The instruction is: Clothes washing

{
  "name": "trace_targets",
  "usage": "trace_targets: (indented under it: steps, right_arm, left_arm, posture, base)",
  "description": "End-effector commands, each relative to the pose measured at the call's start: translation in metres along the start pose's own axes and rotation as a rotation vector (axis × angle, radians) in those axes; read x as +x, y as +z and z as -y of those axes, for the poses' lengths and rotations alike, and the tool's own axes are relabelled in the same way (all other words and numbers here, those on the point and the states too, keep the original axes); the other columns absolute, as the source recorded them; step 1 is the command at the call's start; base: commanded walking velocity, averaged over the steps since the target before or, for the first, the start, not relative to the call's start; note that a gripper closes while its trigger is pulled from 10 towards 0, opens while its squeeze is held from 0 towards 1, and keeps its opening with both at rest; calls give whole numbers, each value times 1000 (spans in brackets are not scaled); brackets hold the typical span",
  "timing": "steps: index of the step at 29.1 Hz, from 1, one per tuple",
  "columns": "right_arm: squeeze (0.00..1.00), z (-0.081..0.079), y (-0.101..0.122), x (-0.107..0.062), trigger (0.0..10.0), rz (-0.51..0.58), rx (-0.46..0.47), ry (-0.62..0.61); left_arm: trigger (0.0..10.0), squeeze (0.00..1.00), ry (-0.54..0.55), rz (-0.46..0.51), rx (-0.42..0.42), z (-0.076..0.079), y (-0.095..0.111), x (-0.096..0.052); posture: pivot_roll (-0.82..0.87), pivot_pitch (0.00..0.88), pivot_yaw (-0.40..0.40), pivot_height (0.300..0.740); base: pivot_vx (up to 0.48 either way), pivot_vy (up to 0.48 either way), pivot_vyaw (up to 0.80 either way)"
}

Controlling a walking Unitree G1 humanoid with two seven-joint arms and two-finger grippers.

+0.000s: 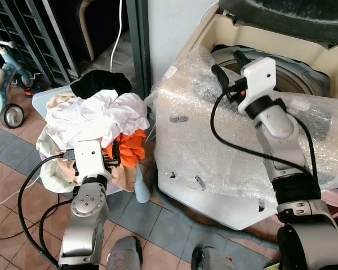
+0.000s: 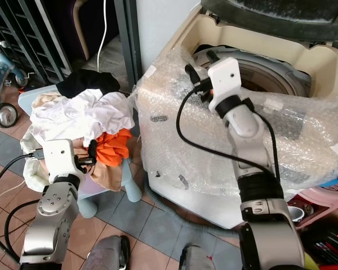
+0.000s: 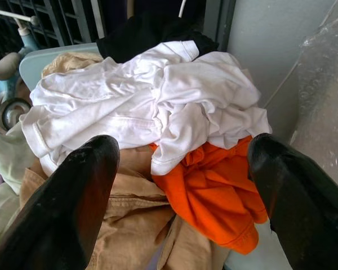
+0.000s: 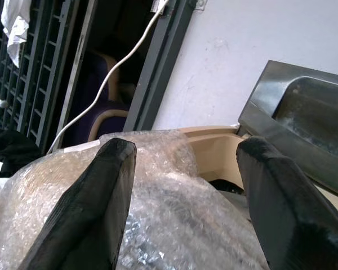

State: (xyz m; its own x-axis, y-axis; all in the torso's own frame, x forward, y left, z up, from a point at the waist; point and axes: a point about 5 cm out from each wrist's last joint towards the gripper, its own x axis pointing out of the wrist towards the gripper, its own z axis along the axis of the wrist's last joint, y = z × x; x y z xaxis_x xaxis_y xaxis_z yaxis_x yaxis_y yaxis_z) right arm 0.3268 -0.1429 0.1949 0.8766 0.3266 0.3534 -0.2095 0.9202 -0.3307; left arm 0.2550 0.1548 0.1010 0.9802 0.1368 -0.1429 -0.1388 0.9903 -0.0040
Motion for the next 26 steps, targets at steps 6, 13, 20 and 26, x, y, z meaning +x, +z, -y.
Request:
trace_targets:
  steps: [6,13,20,26]
  right_arm:
    - [0,-23,-21,-49,10000,-171,20,-131]
    - [0,-23,-54,-85,10000,-414,54,-230]
    - [0,-32,-59,-101,10000,-523,182,-64]
    - [0,-39,-53,-98,10000,-513,139,-48]
  left_arm:
    - [10000,0,-22,15,-18,0,0,-1]
    - [10000,0,-53,57,-3,5,8,6]
    - [10000,0,-102,75,47,2,14,5]
    - [10000,0,-117,73,49,5,10,4]
  posture:
    - [57,94,-8,740]
    - [66,119,17,740]
    - [44,151,86,740]
    - [33,114,64,740]
  base:
    - [0,0,0]
    - [0,0,0]
    - [0,0,0]
    - [0,0,0]
